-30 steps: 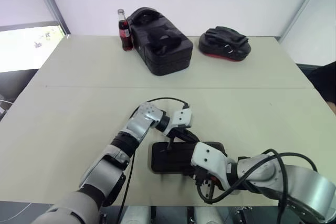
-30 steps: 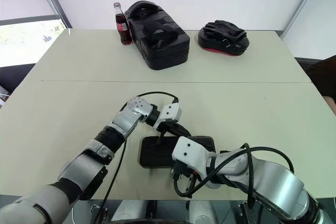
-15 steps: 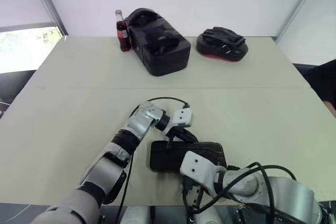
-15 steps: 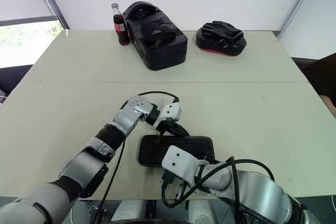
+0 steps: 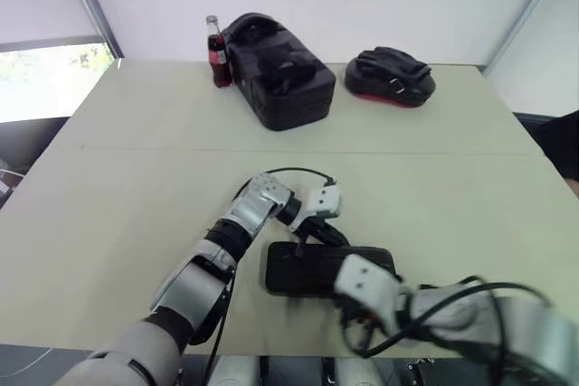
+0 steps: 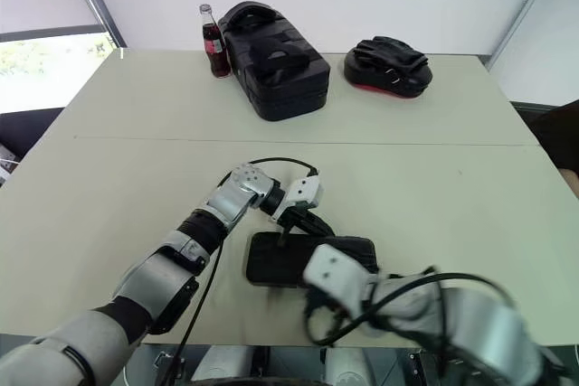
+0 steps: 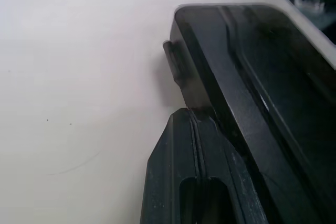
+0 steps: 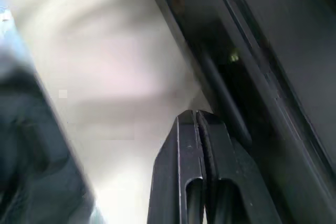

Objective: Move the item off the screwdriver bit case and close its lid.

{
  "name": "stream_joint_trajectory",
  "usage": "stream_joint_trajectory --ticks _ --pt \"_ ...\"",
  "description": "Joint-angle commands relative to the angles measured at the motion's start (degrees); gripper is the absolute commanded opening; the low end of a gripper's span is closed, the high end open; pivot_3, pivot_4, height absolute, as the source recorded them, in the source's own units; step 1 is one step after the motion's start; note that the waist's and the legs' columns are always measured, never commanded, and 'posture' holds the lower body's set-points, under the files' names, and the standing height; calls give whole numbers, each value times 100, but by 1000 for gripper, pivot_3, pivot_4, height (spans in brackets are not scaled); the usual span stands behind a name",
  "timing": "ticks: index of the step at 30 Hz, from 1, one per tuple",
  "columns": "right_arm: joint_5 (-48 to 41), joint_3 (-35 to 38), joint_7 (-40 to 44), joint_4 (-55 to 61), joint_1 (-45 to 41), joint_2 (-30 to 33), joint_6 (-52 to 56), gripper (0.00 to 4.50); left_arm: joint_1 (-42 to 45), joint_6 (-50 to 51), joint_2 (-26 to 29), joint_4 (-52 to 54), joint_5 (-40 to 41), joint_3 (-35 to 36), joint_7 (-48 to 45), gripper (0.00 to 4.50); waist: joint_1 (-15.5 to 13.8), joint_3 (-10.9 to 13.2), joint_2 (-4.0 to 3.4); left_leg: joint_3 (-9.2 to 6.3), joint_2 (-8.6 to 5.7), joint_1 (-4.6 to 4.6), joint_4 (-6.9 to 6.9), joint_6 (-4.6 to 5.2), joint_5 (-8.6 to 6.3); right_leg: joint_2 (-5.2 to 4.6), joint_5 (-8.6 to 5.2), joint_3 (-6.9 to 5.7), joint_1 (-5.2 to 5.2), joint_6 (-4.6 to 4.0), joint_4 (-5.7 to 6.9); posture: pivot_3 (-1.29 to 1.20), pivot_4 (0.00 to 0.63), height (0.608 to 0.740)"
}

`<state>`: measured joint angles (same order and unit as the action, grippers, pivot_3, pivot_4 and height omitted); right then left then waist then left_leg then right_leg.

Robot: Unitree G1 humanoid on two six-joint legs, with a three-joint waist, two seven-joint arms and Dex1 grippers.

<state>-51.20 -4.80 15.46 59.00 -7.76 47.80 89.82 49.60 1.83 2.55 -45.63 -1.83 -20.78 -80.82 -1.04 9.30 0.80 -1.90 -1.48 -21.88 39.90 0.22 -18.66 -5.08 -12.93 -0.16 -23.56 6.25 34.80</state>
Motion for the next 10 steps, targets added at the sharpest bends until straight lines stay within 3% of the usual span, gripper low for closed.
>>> stream_joint_trajectory --ticks 1,3,6,10 --pt "-1285 2216 1501 98 660 699 -655 95 64 479 -6 421 597 737 611 0 5 6 -1 -1 0 -27 1 5 -3 1 14 -1 -19 24 -10 0 150 740" --pt "-1845 3267 2056 -155 1167 912 -823 95 -85 871 175 1003 902 1079 845 0 25 19 12 0 -3 -73 1 8 -4 4 34 2 -72 53 -1 0 150 740" --pt "-2217 4178 2541 -937 1376 970 -1247 95 -509 1511 546 2166 1375 1684 1364 0 62 25 13 11 5 -63 -18 20 -11 12 26 11 -85 40 7 0 150 740" --pt "-1460 4048 2750 -2247 926 803 -2238 95 -1451 2706 1277 4166 1955 2481 2151 0 85 31 10 21 11 -49 -26 19 -11 9 27 23 -85 37 12 0 150 740"
